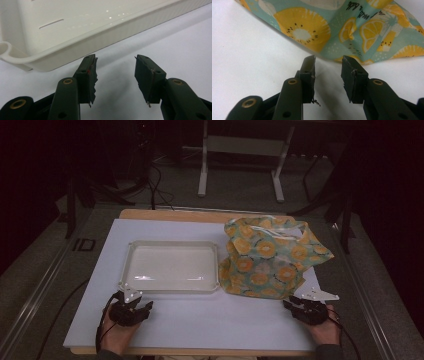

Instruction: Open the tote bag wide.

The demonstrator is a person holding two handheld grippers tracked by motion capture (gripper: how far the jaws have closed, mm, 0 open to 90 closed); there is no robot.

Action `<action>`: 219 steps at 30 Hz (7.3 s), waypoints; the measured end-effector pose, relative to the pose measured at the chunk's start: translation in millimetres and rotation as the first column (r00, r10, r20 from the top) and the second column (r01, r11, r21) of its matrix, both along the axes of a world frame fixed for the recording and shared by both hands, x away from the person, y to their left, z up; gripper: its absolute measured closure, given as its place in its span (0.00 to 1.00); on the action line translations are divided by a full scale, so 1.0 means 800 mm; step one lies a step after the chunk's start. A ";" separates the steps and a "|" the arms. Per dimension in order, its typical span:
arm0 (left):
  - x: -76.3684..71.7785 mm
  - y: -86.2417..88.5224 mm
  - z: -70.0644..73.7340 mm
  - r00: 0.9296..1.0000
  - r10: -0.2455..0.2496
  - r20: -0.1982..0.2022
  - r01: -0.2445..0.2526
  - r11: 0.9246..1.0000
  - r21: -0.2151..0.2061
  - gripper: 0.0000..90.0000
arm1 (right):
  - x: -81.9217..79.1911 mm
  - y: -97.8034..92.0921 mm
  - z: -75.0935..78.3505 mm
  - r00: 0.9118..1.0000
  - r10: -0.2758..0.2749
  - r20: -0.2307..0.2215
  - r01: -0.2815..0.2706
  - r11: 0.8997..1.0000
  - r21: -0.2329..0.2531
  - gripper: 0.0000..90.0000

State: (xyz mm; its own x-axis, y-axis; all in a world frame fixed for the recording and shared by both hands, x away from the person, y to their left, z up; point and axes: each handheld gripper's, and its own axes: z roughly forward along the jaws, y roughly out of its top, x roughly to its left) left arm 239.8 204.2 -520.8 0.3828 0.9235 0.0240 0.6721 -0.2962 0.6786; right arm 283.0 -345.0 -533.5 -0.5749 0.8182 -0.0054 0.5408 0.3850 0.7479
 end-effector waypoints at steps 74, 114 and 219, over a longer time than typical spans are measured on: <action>0.066 -0.145 0.074 0.915 -0.377 0.145 0.395 0.911 -0.118 0.60 | -0.020 0.046 0.111 0.984 0.033 0.178 -0.046 0.996 0.071 0.77; 0.096 -0.250 0.153 0.869 -0.439 0.228 0.485 0.846 -0.221 0.58 | -0.015 0.057 0.088 0.989 0.049 0.142 -0.050 0.999 0.005 1.00; 0.199 -0.257 0.195 0.915 -0.335 0.226 0.376 0.911 -0.170 0.85 | -0.016 0.023 0.112 0.990 -0.083 0.118 0.065 0.987 0.149 1.00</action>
